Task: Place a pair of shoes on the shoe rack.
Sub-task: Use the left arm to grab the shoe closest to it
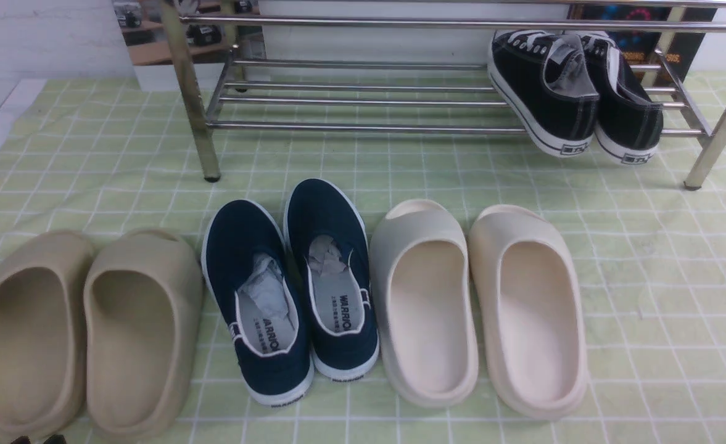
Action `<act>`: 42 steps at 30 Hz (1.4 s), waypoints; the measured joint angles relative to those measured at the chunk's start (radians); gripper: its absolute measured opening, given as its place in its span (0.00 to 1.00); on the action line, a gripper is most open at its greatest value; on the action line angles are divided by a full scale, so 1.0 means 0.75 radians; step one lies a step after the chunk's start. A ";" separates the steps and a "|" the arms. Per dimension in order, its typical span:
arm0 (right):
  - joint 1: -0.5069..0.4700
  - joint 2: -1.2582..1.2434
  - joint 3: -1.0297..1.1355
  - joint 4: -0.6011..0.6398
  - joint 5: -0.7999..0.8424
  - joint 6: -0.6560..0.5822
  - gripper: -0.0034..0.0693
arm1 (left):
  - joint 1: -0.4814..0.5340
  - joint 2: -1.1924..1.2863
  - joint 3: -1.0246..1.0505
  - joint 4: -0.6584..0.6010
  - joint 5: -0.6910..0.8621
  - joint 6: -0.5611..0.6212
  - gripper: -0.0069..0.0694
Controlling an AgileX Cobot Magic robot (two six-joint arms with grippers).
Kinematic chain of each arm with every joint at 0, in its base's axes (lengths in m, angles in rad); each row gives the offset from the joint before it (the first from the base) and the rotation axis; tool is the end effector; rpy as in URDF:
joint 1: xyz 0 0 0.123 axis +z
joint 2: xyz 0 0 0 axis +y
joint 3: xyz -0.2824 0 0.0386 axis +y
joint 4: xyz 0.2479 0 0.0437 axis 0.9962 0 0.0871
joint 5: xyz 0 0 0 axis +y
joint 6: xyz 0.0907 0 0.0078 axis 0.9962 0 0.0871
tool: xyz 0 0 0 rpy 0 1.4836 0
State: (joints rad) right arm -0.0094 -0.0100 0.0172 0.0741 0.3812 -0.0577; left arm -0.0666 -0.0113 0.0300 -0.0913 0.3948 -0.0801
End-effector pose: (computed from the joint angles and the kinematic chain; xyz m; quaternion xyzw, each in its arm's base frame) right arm 0.0523 0.0020 0.1737 0.0001 0.8049 0.0116 0.5933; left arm 0.0517 -0.0067 0.1683 -0.0295 0.8115 -0.0814 0.5778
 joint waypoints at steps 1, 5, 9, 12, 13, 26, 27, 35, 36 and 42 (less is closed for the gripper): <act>0.000 0.000 0.000 0.000 0.000 0.000 0.22 | 0.000 0.000 0.000 -0.005 0.000 0.000 0.40; 0.000 0.000 0.000 0.000 0.000 0.000 0.22 | 0.000 0.000 0.000 -0.006 -0.001 0.000 0.40; 0.000 0.000 0.000 0.000 0.000 0.000 0.22 | 0.000 0.000 0.000 -0.008 -0.001 0.000 0.40; 0.000 0.000 0.000 0.000 0.000 0.000 0.23 | 0.000 0.000 0.000 -0.008 -0.003 0.000 0.40; 0.000 0.000 0.000 0.000 0.000 0.000 0.23 | 0.000 0.000 0.000 -0.008 -0.003 0.000 0.40; 0.000 0.000 0.000 0.000 0.000 0.000 0.24 | 0.000 0.000 0.000 -0.024 -0.005 0.000 0.40; 0.000 0.000 0.000 0.000 0.000 0.000 0.24 | 0.000 0.000 0.000 -0.024 -0.005 0.000 0.40; 0.000 0.000 0.000 0.000 0.000 0.000 0.26 | 0.000 0.000 0.000 -0.087 -0.248 0.000 0.40; 0.000 0.000 0.000 0.000 0.000 0.000 0.26 | 0.000 0.000 0.000 -0.093 -0.334 0.000 0.40; 0.000 0.000 0.000 0.000 0.000 0.000 0.27 | 0.000 0.000 0.000 -0.094 -0.662 0.000 0.40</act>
State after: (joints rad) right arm -0.0094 -0.0100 0.0172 0.0741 0.3812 -0.0577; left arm -0.0666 -0.0113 0.0300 -0.1621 -0.1016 -0.0801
